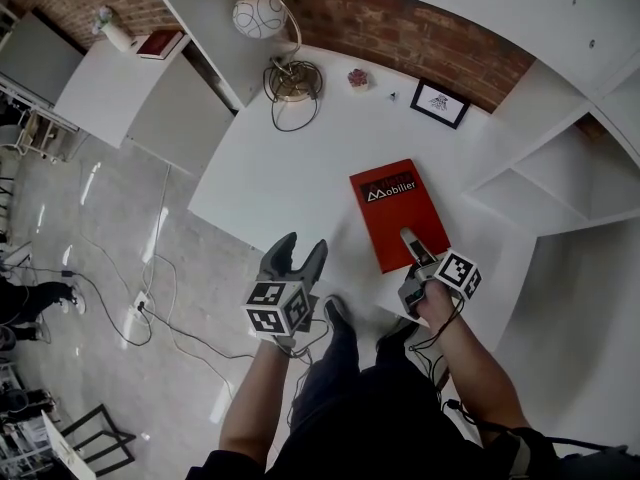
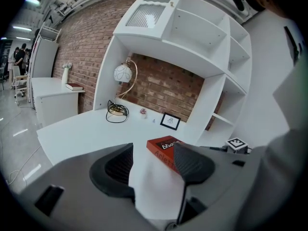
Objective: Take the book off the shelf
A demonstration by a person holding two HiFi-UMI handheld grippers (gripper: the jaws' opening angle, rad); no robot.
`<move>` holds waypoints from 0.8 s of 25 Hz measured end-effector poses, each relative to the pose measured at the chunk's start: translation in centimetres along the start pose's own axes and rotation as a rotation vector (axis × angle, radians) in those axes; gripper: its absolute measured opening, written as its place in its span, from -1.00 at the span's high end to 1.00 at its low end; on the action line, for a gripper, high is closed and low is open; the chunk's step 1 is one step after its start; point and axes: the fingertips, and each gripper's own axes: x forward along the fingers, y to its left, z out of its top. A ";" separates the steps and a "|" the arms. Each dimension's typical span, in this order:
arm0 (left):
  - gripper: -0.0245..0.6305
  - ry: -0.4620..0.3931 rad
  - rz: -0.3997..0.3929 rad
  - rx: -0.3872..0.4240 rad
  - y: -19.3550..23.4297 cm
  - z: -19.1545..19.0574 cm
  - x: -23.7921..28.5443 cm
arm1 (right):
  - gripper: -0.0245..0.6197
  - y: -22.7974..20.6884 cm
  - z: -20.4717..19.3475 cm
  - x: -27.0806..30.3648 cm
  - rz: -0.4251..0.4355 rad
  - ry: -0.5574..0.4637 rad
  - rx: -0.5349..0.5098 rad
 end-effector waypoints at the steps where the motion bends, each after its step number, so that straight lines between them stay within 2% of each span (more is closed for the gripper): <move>1: 0.13 -0.003 -0.004 0.002 -0.3 0.1 0.0 | -0.46 -0.6 -0.4 -0.2 -0.064 0.030 -0.041; 4: 0.13 -0.011 -0.012 0.008 -0.9 0.5 0.0 | -0.55 -2.4 -1.7 -1.2 -0.248 0.136 -0.164; 8: 0.13 -0.022 -0.024 0.016 -1.8 1.1 0.2 | -0.58 -3.7 -2.4 -2.7 -0.350 0.198 -0.203; 11: 0.13 -0.029 -0.033 0.023 -2.4 1.4 0.2 | -0.58 -4.4 -2.6 -3.8 -0.379 0.212 -0.205; 15: 0.13 -0.037 -0.045 0.031 -3.2 1.8 0.2 | -0.58 -3.9 -2.0 -5.1 -0.379 0.182 -0.211; 18: 0.13 -0.052 -0.058 0.042 -3.9 2.7 0.2 | -0.55 -1.5 -0.1 -6.3 -0.381 0.126 -0.323; 20: 0.13 -0.069 -0.066 0.053 -4.6 3.6 0.1 | -0.36 1.4 1.8 -7.2 -0.365 0.068 -0.458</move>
